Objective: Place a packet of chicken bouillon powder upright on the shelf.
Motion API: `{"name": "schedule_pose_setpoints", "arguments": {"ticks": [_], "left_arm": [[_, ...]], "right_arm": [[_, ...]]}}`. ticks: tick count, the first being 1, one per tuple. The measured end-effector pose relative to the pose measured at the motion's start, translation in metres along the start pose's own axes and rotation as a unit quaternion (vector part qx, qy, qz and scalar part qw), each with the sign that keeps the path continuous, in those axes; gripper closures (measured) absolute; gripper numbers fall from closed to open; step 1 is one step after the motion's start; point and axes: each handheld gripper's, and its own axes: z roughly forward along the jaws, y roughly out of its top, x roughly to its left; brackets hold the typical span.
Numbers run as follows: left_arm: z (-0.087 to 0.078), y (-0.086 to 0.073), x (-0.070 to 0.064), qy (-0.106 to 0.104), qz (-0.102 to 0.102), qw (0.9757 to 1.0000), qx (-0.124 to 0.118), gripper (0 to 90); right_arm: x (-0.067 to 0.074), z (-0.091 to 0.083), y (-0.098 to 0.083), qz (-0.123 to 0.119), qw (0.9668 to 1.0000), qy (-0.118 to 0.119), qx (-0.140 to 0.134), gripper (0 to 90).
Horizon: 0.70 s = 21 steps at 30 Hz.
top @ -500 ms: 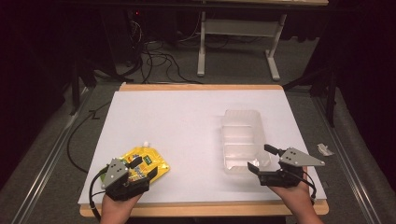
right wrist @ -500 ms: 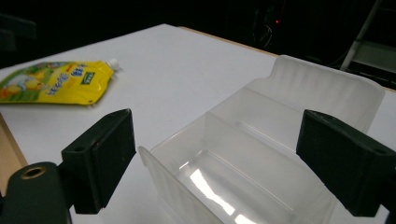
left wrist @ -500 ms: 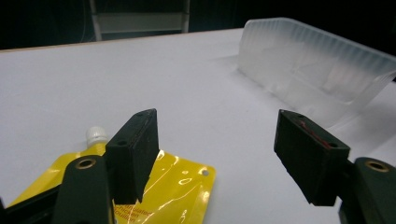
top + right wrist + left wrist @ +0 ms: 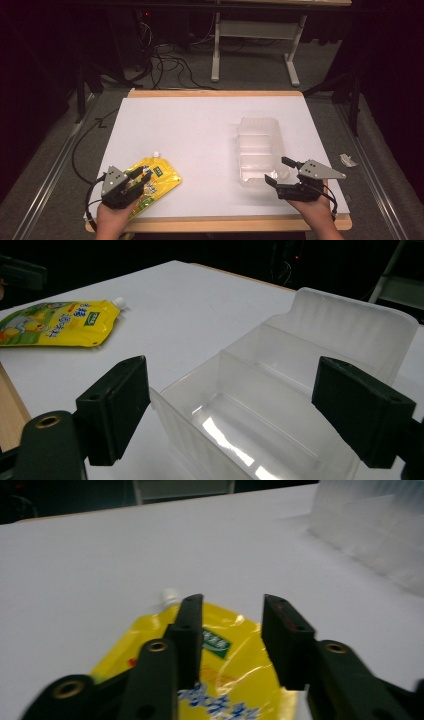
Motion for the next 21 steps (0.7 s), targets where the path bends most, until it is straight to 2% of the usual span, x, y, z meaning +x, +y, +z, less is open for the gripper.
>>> {"name": "schedule_pose_setpoints", "arguments": {"ticks": [1,2,5,7,8,9,11,13,15,16,18,20,21], "left_arm": [[-0.001,-0.001,0.007,0.014,-0.006,0.9999,0.001,78.9],[-0.001,-0.003,0.016,0.026,-0.015,0.9995,0.002,89.7],[-0.002,-0.008,0.039,0.065,-0.038,0.9970,0.015,90.0],[-0.003,-0.014,0.056,0.094,-0.057,0.9935,0.028,90.0],[-0.006,-0.022,0.074,0.114,-0.089,0.9890,0.032,90.0],[-0.006,-0.022,0.074,0.114,-0.089,0.9890,0.032,90.0],[-0.008,-0.033,0.091,0.131,-0.117,0.9832,0.050,90.0],[-0.008,-0.040,0.099,0.137,-0.136,0.9789,0.068,90.0],[-0.007,-0.045,0.105,0.130,-0.160,0.9757,0.075,90.0],[-0.006,-0.045,0.106,0.124,-0.165,0.9753,0.078,90.0],[-0.004,-0.044,0.105,0.120,-0.164,0.9757,0.082,90.0],[0.001,-0.042,0.103,0.113,-0.152,0.9762,0.106,90.0],[0.001,-0.042,0.103,0.113,-0.152,0.9762,0.106,90.0]], "right_arm": [[0.000,0.001,0.000,0.000,1.0000,0.000,0.001,16.0],[-0.001,0.003,-0.001,-0.001,1.0000,0.002,0.003,16.2],[-0.001,0.004,-0.002,0.003,1.0000,0.005,0.007,16.3],[-0.001,0.005,-0.002,0.003,0.9999,0.006,0.009,16.6],[0.001,0.006,-0.002,-0.002,0.9999,0.008,0.008,17.1],[0.001,0.006,-0.002,-0.002,0.9999,0.008,0.008,17.1],[0.002,0.005,-0.002,-0.003,0.9999,0.010,0.009,17.5],[0.003,0.006,-0.003,-0.003,0.9999,0.012,0.009,17.7],[0.003,0.006,-0.003,-0.004,0.9999,0.011,0.011,17.8],[0.003,0.006,-0.003,-0.004,0.9999,0.012,0.012,17.9],[0.003,0.007,-0.003,-0.008,0.9998,0.013,0.012,18.1],[0.004,0.008,-0.003,-0.012,0.9997,0.014,0.016,18.2],[0.004,0.008,-0.003,-0.012,0.9997,0.014,0.016,18.2]]}}
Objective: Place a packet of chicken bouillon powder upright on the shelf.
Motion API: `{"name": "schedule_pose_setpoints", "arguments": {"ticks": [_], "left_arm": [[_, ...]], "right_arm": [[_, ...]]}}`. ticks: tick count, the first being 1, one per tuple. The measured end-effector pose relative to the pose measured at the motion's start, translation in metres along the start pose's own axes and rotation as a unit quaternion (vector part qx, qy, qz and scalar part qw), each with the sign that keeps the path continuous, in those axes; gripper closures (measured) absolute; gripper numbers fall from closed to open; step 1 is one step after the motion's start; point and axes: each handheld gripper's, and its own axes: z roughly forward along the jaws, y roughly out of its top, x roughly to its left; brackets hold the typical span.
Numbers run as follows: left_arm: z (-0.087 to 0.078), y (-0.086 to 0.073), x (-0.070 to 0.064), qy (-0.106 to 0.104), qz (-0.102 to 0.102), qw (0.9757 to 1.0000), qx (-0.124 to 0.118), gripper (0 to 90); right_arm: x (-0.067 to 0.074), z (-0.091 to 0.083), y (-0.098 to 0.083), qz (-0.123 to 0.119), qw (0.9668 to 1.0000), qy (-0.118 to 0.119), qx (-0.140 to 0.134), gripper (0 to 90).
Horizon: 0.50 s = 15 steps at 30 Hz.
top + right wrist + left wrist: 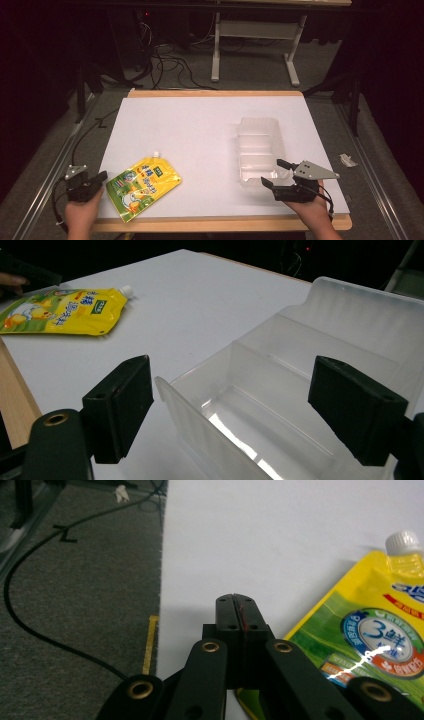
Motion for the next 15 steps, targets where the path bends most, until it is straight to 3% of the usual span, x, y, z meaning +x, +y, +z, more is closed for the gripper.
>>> {"name": "schedule_pose_setpoints", "arguments": {"ticks": [1,6,9,12,13,14,15], "left_arm": [[0.003,0.000,-0.002,-0.001,-0.004,0.9998,0.019,90.0],[0.001,-0.001,-0.002,-0.015,-0.016,0.9995,0.023,90.0],[0.000,-0.003,-0.004,-0.043,-0.017,0.9986,0.027,90.0],[-0.004,-0.003,-0.016,-0.074,0.000,0.9969,0.027,90.0],[-0.005,-0.003,-0.020,-0.078,0.009,0.9965,0.028,90.0],[-0.008,-0.003,-0.031,-0.075,0.031,0.9963,0.029,90.0],[-0.008,-0.003,-0.031,-0.075,0.031,0.9963,0.029,90.0]], "right_arm": [[0.002,0.001,0.000,0.002,1.0000,0.001,0.004,18.3],[0.004,0.001,0.000,-0.005,1.0000,0.001,0.004,18.6],[0.004,0.001,0.001,-0.003,1.0000,0.000,0.003,18.9],[0.003,0.000,0.001,-0.003,1.0000,-0.001,0.003,19.2],[0.003,0.000,0.001,-0.001,1.0000,-0.001,0.002,19.4],[0.003,0.000,0.001,-0.005,1.0000,-0.001,0.001,19.5],[0.003,0.000,0.001,-0.005,1.0000,-0.001,0.001,19.5]]}}
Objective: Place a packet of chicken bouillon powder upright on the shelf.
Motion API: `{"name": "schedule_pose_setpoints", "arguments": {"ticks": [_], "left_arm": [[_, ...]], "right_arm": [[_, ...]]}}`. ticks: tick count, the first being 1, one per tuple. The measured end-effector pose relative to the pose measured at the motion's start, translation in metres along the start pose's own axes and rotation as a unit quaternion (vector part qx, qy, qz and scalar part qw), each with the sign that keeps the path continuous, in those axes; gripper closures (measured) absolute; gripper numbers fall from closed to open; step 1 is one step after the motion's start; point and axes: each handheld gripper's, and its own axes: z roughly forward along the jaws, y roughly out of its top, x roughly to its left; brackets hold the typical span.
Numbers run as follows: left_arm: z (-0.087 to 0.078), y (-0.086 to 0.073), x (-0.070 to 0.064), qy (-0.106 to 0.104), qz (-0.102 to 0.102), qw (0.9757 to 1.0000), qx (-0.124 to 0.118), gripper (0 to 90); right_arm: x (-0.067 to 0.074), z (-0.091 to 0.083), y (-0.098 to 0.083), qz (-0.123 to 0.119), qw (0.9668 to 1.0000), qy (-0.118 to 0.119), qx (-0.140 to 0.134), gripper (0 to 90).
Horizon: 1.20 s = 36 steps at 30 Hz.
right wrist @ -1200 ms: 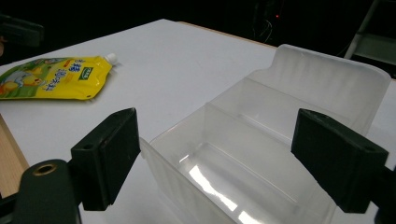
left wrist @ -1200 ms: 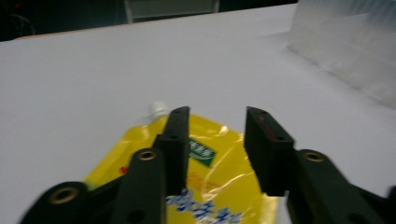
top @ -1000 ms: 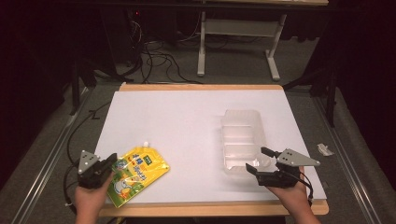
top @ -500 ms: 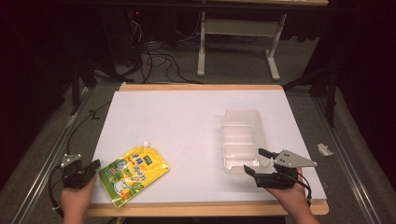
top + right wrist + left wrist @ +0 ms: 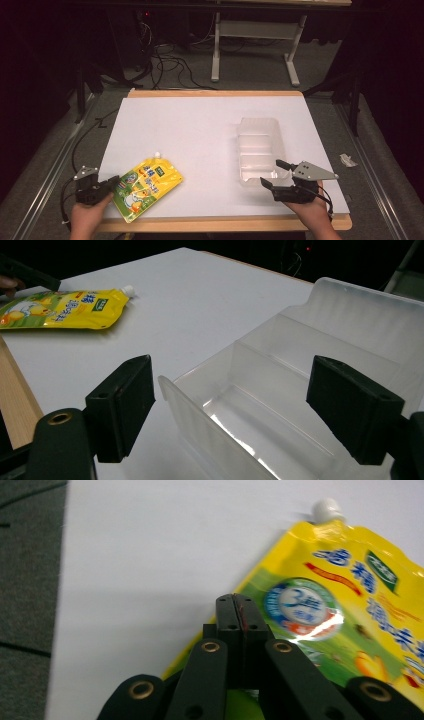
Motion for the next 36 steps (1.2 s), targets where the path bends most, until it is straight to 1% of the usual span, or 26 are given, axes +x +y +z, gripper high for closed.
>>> {"name": "schedule_pose_setpoints", "arguments": {"ticks": [1,3,4,5,6,7,8,9,10,11,12,13,14,15,16,18,19,20,23,26,28,29,30,31,34,36], "left_arm": [[-0.001,0.000,-0.003,0.001,0.002,1.0000,-0.002,90.0],[-0.003,0.001,-0.004,0.015,0.010,0.9998,-0.001,90.0],[-0.003,0.002,-0.001,0.038,0.010,0.9992,-0.007,90.0],[-0.005,0.002,0.004,0.050,0.002,0.9987,-0.010,90.0],[-0.006,0.002,0.010,0.057,-0.012,0.9981,-0.018,90.0],[-0.008,0.001,0.017,0.057,-0.033,0.9975,-0.024,90.0],[-0.009,0.000,0.024,0.051,-0.053,0.9969,-0.029,90.0],[-0.010,-0.002,0.030,0.039,-0.077,0.9957,-0.033,90.0],[-0.009,-0.004,0.035,0.022,-0.101,0.9939,-0.039,90.0],[-0.008,-0.005,0.038,0.015,-0.114,0.9927,-0.035,90.0],[-0.007,-0.005,0.040,0.012,-0.130,0.9911,-0.025,90.0],[-0.006,-0.006,0.042,0.004,-0.138,0.9901,-0.022,90.0],[-0.005,-0.006,0.044,-0.009,-0.152,0.9883,-0.013,90.0],[-0.003,-0.006,0.045,-0.014,-0.156,0.9876,-0.008,90.0],[-0.002,-0.006,0.046,-0.015,-0.157,0.9875,-0.004,90.0],[-0.002,-0.005,0.047,-0.025,-0.168,0.9855,0.001,90.0],[-0.002,-0.005,0.047,-0.025,-0.168,0.9855,0.001,90.0],[-0.002,-0.006,0.047,-0.030,-0.177,0.9837,0.001,90.0],[-0.003,-0.008,0.050,-0.050,-0.192,0.9800,0.007,90.0],[-0.004,-0.010,0.049,-0.063,-0.196,0.9785,0.014,90.0],[-0.004,-0.011,0.047,-0.072,-0.186,0.9795,0.024,90.0],[-0.004,-0.012,0.043,-0.083,-0.186,0.9786,0.030,90.0],[-0.004,-0.013,0.041,-0.088,-0.179,0.9792,0.035,90.0],[-0.003,-0.013,0.038,-0.092,-0.176,0.9792,0.040,90.0],[0.000,-0.012,0.024,-0.109,-0.149,0.9812,0.058,90.0],[0.001,-0.010,0.014,-0.114,-0.123,0.9834,0.070,90.0]], "right_arm": [[0.000,0.000,0.000,0.000,1.0000,0.000,-0.001,19.6],[0.000,0.000,0.000,0.000,1.0000,0.001,0.000,19.6],[0.000,0.000,0.000,0.000,1.0000,0.001,0.000,19.6],[0.000,0.000,0.000,-0.001,1.0000,0.001,-0.001,19.7],[0.000,0.000,0.000,0.000,1.0000,0.002,0.000,19.8],[0.001,0.000,0.000,0.000,1.0000,0.003,0.001,20.1],[0.001,0.000,0.000,0.000,1.0000,0.003,0.001,20.1],[0.001,0.000,0.000,0.001,1.0000,0.002,0.004,20.2],[0.002,0.000,0.000,0.002,1.0000,0.001,0.006,20.2],[0.001,0.001,0.000,-0.001,1.0000,0.002,0.006,20.2],[0.001,0.002,0.000,-0.002,1.0000,0.003,0.007,20.2],[0.001,0.002,0.000,-0.002,1.0000,0.003,0.007,20.2],[0.001,0.003,0.000,0.000,1.0000,0.003,0.008,20.3],[0.002,0.003,0.000,0.001,0.9999,0.004,0.010,20.3],[0.002,0.003,0.000,0.000,0.9999,0.005,0.011,20.3],[0.004,0.004,0.000,-0.006,0.9999,0.005,0.011,20.4],[0.004,0.004,0.000,-0.006,0.9999,0.005,0.012,20.4],[0.004,0.004,-0.001,-0.004,0.9999,0.005,0.014,20.4],[0.004,0.005,-0.001,-0.007,0.9998,0.008,0.015,20.4],[0.004,0.006,-0.001,-0.006,0.9998,0.008,0.016,20.4],[0.005,0.006,-0.001,-0.007,0.9998,0.009,0.017,20.5],[0.005,0.006,-0.001,-0.007,0.9998,0.009,0.017,20.5],[0.005,0.006,-0.001,-0.007,0.9998,0.009,0.017,20.6],[0.005,0.006,-0.001,-0.007,0.9998,0.009,0.017,20.6],[0.005,0.006,-0.001,-0.007,0.9998,0.011,0.016,20.8],[0.006,0.006,-0.001,-0.008,0.9998,0.010,0.017,21.0]]}}
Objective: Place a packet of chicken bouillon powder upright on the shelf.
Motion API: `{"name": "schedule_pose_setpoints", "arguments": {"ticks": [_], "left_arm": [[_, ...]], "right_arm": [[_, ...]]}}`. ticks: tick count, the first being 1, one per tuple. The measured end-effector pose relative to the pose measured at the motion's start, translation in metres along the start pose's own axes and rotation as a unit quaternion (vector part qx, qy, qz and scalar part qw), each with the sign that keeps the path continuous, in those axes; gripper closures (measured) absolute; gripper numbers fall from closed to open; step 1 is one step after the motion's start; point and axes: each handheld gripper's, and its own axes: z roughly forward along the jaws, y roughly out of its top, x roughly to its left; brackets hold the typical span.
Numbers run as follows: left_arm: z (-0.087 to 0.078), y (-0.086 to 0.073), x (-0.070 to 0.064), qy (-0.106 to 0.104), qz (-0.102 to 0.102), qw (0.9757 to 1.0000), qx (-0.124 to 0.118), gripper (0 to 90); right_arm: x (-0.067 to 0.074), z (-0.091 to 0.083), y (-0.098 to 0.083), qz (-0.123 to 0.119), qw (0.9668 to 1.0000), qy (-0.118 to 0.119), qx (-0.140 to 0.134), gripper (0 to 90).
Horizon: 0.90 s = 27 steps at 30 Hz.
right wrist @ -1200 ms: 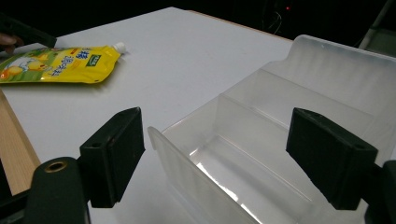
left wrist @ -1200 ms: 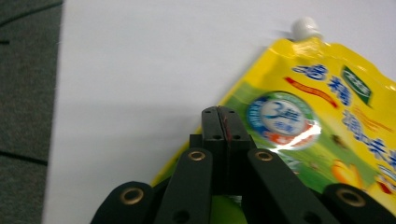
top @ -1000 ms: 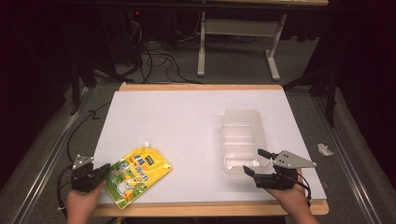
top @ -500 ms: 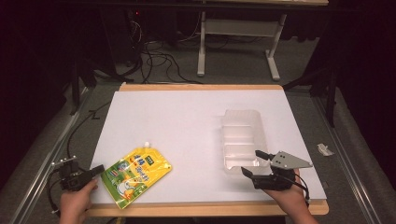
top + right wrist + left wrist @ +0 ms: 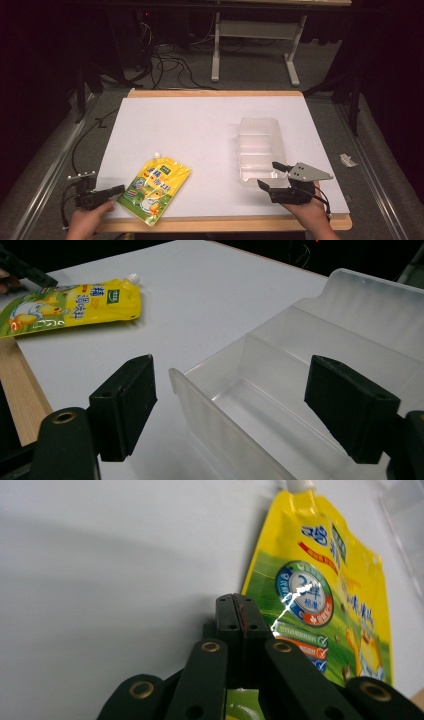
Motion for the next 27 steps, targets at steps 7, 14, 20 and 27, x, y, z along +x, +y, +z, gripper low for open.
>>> {"name": "schedule_pose_setpoints", "arguments": {"ticks": [7,14,20,27], "left_arm": [[0.011,0.000,-0.029,-0.018,0.059,0.9979,0.020,90.0],[0.023,0.000,-0.066,-0.006,0.128,0.9915,0.024,90.0],[0.024,0.010,-0.064,0.007,0.158,0.9873,-0.017,76.8],[0.030,0.033,-0.034,-0.002,0.131,0.9907,-0.037,54.7]], "right_arm": [[0.000,0.001,0.000,0.001,1.0000,0.000,0.001,21.1],[0.001,0.002,0.000,0.003,1.0000,0.002,0.003,21.4],[0.000,0.002,-0.001,0.001,1.0000,0.002,0.003,21.5],[0.001,0.004,-0.001,0.004,1.0000,0.004,0.007,21.6]]}}
